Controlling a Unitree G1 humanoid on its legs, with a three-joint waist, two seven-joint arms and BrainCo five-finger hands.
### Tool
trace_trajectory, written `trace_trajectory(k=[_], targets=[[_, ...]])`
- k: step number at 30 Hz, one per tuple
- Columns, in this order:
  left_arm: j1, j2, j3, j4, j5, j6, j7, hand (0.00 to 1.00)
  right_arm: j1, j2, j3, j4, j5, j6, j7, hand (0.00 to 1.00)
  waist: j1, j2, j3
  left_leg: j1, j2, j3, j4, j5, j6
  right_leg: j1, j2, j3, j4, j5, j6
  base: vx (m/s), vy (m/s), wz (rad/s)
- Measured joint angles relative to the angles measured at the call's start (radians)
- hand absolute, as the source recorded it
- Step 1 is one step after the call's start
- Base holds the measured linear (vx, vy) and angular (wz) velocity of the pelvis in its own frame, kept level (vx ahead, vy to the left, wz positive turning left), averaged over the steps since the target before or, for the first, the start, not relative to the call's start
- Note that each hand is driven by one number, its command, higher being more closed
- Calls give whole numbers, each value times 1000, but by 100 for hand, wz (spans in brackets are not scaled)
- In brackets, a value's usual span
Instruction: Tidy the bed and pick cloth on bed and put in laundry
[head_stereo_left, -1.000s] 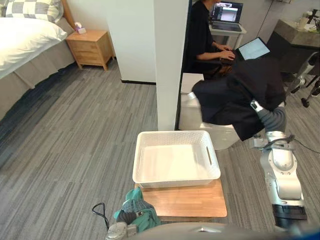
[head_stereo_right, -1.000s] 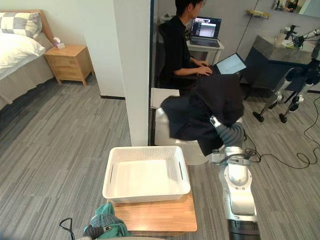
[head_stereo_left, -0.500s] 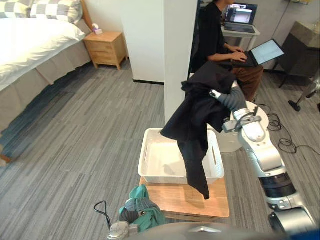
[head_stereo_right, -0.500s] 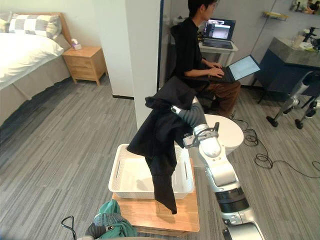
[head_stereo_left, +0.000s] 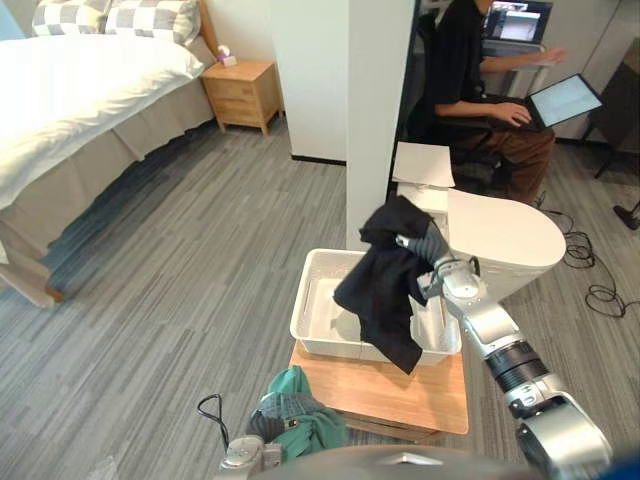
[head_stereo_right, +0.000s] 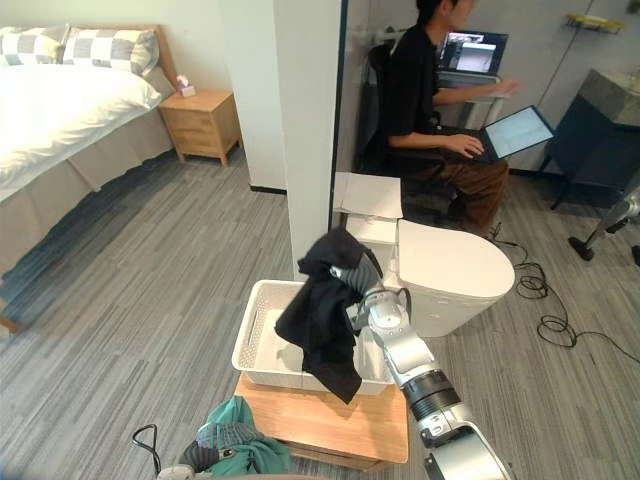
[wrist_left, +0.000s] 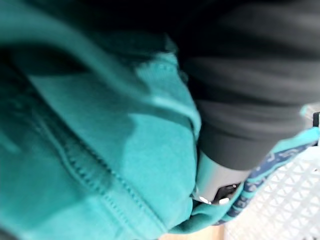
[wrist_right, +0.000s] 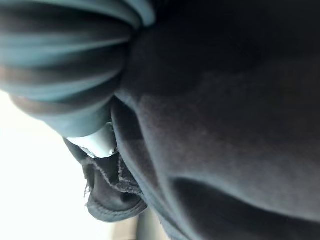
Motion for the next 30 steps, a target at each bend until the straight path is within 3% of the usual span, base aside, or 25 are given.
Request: trace_trajectory(k=[3, 6, 7, 9, 11, 14, 20, 23, 26, 30], targets=[[-13, 7, -27, 0, 3, 10, 0, 100, 0, 31, 19, 121, -2, -2, -27, 100, 0, 6, 16, -7, 1, -13, 0, 0, -1, -1, 1, -23, 0, 0, 0, 50, -20, 13], [-35, 13, -52, -1, 7, 20, 1, 100, -16, 56, 23, 225, -2, -3, -58, 100, 19, 18, 31, -12, 2, -16, 0, 0, -1, -6, 2, -27, -1, 0, 0, 26, -18, 2], [-49, 14, -58, -1, 10, 21, 1, 100, -44, 68, 24, 268, -2, -2, -66, 0, 21, 21, 36, -25, 2, -17, 0, 2, -3, -24, 3, -27, -1, 0, 0, -49, -16, -1], [-94, 26, -90, -7, 7, 22, 13, 100, -139, 78, 31, 348, 11, -3, -107, 0, 28, 24, 58, -100, 4, -24, 0, 22, 1, -93, 5, -32, 1, 8, -6, -76, -16, 8], [-175, 27, -90, -34, -4, 32, 32, 100, -265, 73, 6, 423, 40, -22, -142, 0, 47, 16, 128, -181, 13, -37, 1, 54, 5, -166, 13, -42, 1, 34, -16, -110, -13, 18], [-224, 27, -91, -39, -13, 44, 56, 100, -320, 75, -23, 478, 43, -38, -146, 0, 65, -2, 183, -204, 21, -45, 1, 69, 2, -181, 22, -50, 0, 42, -24, -52, -17, 17], [-211, 28, -90, -41, -9, 66, 67, 100, -309, 93, -27, 485, 47, -67, -146, 0, 51, -7, 187, -157, 20, -28, 1, 70, -10, -141, 16, -47, 6, 43, -21, 56, -3, -5], [-199, 30, -90, -54, -9, 79, 67, 100, -277, 83, -51, 386, 37, -68, -145, 0, 44, -7, 185, -122, 20, 3, 0, 64, -19, -119, 14, -23, 8, 41, -18, 3, 7, -27], [-172, 33, -90, -56, -6, 80, 64, 100, -212, 36, -63, 279, -34, -62, -137, 0, 19, -5, 170, -87, 21, 22, 0, 57, -27, -94, 13, -8, 9, 39, -15, -34, 9, -18], [-139, 33, -91, -50, -1, 80, 58, 100, -132, -18, -87, 194, -89, -49, -129, 0, 8, -3, 129, -66, 21, 47, 0, 50, -26, -85, 14, 15, 5, 38, -14, -31, 7, -22]])
